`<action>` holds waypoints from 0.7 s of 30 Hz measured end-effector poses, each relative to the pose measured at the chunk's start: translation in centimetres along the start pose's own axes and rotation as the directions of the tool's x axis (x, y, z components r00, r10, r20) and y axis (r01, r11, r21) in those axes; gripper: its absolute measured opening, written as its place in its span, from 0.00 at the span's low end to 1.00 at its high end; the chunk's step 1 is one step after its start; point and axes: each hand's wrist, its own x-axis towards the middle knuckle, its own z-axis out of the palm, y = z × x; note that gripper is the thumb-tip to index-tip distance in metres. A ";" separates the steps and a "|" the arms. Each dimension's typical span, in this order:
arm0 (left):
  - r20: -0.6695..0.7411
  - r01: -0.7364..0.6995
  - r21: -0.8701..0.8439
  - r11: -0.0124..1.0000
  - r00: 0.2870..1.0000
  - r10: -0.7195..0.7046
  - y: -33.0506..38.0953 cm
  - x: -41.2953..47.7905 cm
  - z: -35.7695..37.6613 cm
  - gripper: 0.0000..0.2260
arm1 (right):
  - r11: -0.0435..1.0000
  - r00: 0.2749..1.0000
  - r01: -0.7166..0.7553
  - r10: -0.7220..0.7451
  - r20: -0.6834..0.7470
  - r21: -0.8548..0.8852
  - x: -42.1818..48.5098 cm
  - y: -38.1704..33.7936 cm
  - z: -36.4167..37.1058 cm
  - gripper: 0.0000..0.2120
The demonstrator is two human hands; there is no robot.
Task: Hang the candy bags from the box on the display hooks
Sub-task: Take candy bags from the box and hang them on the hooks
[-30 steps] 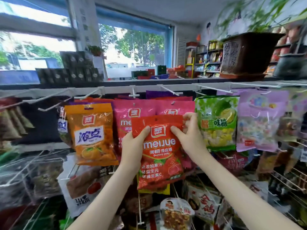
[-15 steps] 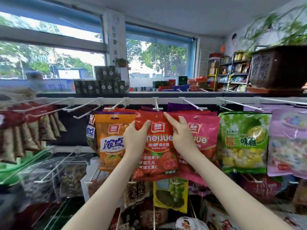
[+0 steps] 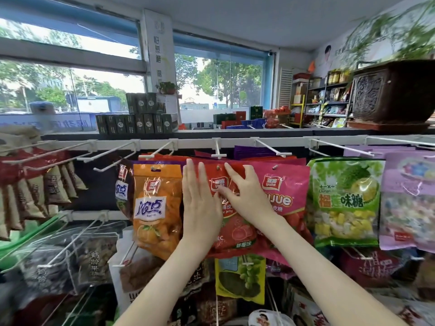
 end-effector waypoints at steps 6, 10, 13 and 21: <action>0.197 -0.169 0.216 0.962 0.972 0.127 -2.2 0.0 1.3 0.24 | 0.960 0.999 0.032 -0.028 0.017 -0.277 0.2 0.1 0.3 0.30; 0.232 -0.202 0.254 0.946 0.962 0.143 -2.6 0.8 1.7 0.24 | 0.938 1.000 0.015 -0.010 0.017 -0.345 0.7 0.1 0.7 0.30; 0.255 -0.206 0.283 0.937 0.958 0.133 -2.7 1.1 2.1 0.24 | 0.914 1.000 0.003 -0.001 0.004 -0.406 1.0 0.1 1.0 0.29; 0.143 -0.212 0.099 0.972 0.970 0.197 -1.2 -1.8 1.8 0.23 | 0.848 0.986 -0.068 -0.023 -0.164 -0.525 -1.5 0.4 1.1 0.25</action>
